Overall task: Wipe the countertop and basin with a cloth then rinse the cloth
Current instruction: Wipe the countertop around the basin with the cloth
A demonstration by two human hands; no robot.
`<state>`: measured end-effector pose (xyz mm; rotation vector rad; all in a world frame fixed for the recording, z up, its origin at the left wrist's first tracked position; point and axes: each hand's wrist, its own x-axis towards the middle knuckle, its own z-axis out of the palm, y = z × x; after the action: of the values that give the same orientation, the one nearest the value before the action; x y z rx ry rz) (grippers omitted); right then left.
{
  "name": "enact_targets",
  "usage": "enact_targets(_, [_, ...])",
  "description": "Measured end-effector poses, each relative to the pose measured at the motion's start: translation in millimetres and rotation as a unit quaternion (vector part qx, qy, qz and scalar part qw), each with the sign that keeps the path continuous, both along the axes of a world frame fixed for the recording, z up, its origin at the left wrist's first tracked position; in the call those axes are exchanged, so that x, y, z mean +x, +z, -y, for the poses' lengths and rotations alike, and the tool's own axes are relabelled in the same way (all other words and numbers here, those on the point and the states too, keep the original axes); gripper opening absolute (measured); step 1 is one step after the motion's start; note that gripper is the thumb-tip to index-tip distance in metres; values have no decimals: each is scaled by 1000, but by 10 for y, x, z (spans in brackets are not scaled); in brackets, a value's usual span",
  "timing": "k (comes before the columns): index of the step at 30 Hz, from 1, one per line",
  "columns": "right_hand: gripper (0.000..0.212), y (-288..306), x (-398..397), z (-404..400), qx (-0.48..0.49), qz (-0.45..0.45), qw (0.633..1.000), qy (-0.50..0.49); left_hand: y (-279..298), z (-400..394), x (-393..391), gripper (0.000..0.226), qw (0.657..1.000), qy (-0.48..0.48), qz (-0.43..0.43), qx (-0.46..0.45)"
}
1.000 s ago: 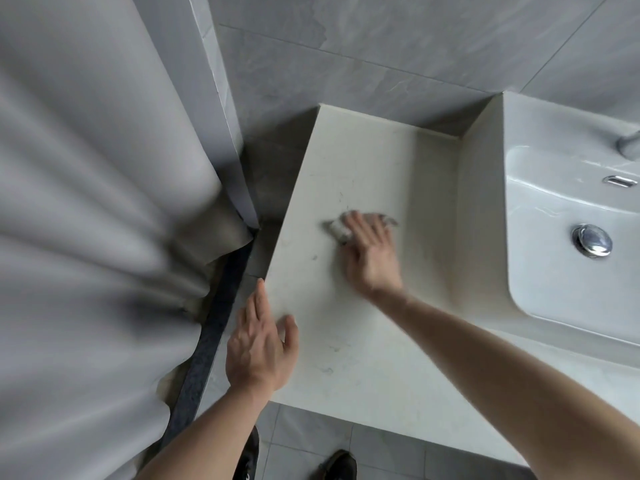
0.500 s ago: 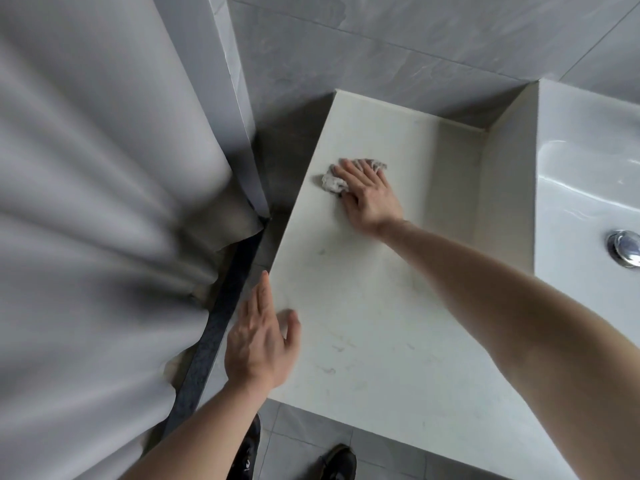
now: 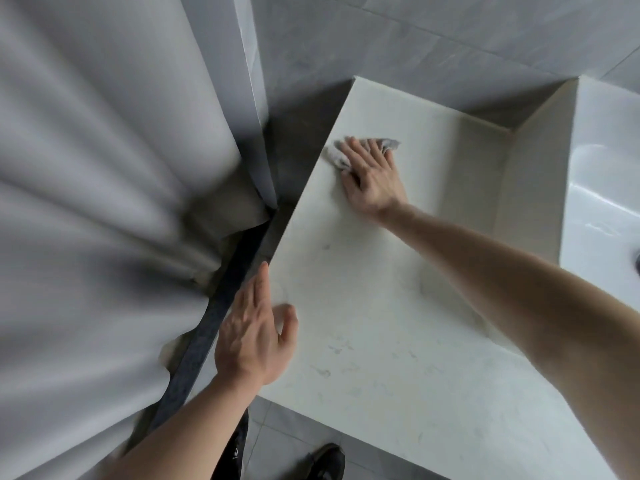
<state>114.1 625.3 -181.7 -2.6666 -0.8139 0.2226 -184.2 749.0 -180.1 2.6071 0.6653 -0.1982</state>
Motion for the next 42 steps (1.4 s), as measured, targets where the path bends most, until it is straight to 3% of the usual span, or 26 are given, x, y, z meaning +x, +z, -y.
enact_targets(3, [56, -25, -458, 207, -24, -3, 995, 96, -5, -5, 0, 81, 1000, -2, 0, -4])
enact_targets(5, [54, -48, -451, 268, -32, -1, 993, 110, -5, -4, -2, 82, 1000, -1, 1, -3])
enact_targets(17, [51, -2, 1087, -283, -38, 32, 997, -58, -14, 0, -8, 83, 1000, 4, 2, -3])
enact_targets(23, [51, 14, 1230, -378, -44, 32, 992, -110, -39, 4, 2, 84, 1000, 6, -6, -5])
enact_targets(27, [60, -7, 956, -291, -32, 25, 997, -62, -27, 6, 1, 85, 1000, 9, -6, -11])
enact_targets(31, [57, -24, 66, -135, -7, 29, 996, 79, 7, 9, 2, 85, 1000, 8, -9, -10])
enact_targets(37, [59, -71, -1044, 195, 25, -6, 956, 291, 66, 26, 15, 83, 1000, 9, -13, -4])
enact_targets(39, [65, -83, -1039, 254, 43, -13, 961, 274, 76, 27, 18, 82, 1000, 9, -14, -6])
enact_targets(42, [59, 8, -748, 205, 106, -34, 981, 159, 75, 26, 19, 83, 1000, 9, -12, -3])
